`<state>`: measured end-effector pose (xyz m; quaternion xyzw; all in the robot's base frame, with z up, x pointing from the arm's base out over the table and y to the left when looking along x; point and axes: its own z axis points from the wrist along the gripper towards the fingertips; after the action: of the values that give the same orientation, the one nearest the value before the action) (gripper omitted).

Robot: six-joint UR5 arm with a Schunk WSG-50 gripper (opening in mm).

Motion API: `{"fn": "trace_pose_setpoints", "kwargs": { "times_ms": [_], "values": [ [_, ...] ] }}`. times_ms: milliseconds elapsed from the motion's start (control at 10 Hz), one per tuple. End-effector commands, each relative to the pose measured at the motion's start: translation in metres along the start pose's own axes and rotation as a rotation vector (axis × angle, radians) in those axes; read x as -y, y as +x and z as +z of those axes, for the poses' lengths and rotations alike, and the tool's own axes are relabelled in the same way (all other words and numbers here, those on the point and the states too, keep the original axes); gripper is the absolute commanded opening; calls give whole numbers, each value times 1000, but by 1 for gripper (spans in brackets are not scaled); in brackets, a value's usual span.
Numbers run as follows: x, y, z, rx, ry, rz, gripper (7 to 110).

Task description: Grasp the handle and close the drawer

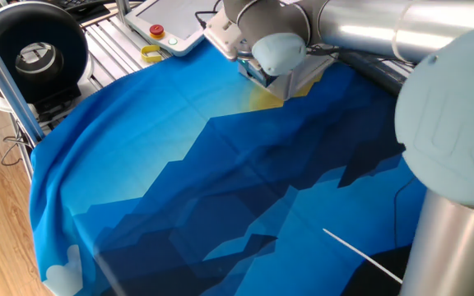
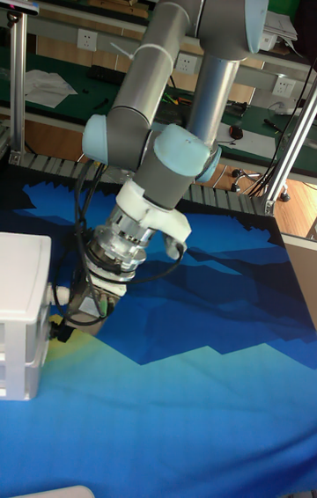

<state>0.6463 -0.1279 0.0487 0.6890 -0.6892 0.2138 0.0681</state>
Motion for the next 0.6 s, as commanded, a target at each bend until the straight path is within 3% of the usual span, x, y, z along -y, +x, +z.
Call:
{"fn": "trace_pose_setpoints", "kwargs": {
  "times_ms": [0,100,200,300,400,500],
  "values": [
    [-57,27,-11,-139,-249,44,7],
    [-38,29,-28,-239,-219,61,7],
    [0,0,-56,-297,-133,-14,7],
    [13,-49,-59,-220,-116,7,66],
    [22,-71,-41,-120,-65,45,66],
    [30,-61,-34,-100,-58,0,66]
  ]
}}
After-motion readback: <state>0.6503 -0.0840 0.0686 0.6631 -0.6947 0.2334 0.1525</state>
